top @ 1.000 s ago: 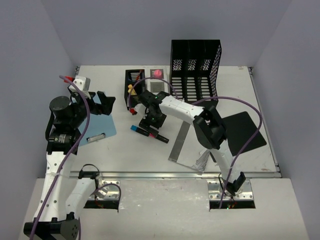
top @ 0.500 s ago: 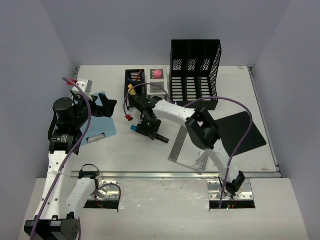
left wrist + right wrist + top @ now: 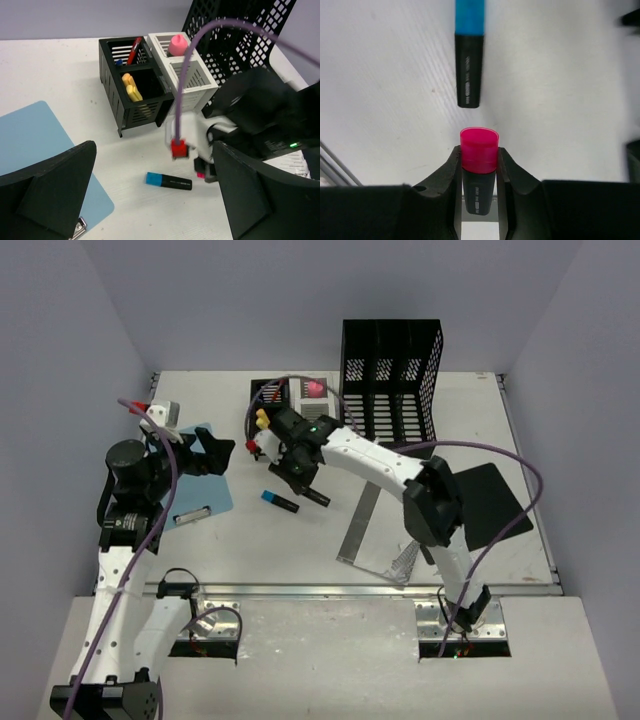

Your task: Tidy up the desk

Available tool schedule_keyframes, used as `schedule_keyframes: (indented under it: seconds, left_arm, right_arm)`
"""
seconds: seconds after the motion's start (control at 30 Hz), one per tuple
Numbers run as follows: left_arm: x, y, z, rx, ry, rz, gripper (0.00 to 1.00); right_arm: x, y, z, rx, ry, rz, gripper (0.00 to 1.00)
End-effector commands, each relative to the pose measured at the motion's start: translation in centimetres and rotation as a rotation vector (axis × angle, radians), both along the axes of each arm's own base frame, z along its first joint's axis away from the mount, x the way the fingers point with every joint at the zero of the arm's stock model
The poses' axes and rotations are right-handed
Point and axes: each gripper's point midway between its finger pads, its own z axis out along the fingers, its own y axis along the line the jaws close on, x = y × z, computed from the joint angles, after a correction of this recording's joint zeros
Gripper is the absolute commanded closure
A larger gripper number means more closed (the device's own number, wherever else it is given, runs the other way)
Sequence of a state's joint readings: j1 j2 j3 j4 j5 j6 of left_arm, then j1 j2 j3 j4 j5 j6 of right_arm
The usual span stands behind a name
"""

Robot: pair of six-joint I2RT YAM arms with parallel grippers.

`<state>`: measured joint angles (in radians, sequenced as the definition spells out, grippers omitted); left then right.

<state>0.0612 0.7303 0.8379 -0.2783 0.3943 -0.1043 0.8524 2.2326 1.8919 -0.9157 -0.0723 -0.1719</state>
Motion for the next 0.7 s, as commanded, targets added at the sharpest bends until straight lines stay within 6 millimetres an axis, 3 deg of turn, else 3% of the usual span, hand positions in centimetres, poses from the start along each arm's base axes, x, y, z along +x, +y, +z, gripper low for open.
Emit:
schedule_keyframes:
  seconds: [0.0, 0.1, 0.23, 0.33, 0.4, 0.5, 0.67]
  left_arm:
    - [0.0, 0.5, 2.7, -0.069, -0.086, 0.056, 0.00]
    - [0.2, 0.7, 2.8, -0.085, -0.079, 0.075, 0.00]
    - [0.6, 0.2, 2.2, -0.142, -0.017, 0.066, 0.00]
    - [1.0, 0.0, 0.9, -0.175, 0.034, 0.062, 0.00]
    - [1.3, -0.2, 0.8, -0.190, 0.030, 0.058, 0.00]
    - [1.6, -0.3, 0.0, -0.211, 0.045, 0.059, 0.00]
    - [1.9, -0.1, -0.6, -0.211, 0.062, 0.069, 0.00]
  right_arm:
    - [4.7, 1.5, 15.5, 0.354, -0.311, -0.151, 0.99]
    - [7.7, 0.6, 19.8, 0.470, -0.452, -0.253, 0.99]
    - [12.6, -3.2, 26.7, 0.700, -0.667, -0.490, 0.99]
    - [15.6, -5.2, 30.2, 0.808, -0.810, -0.611, 0.99]
    - [17.4, -6.7, 30.8, 0.805, -0.897, -0.700, 0.99]
    - [19.2, -6.7, 31.4, 0.904, -0.979, -0.731, 0.99]
    - [20.4, -4.6, 27.8, 0.903, -0.886, -0.738, 0.99]
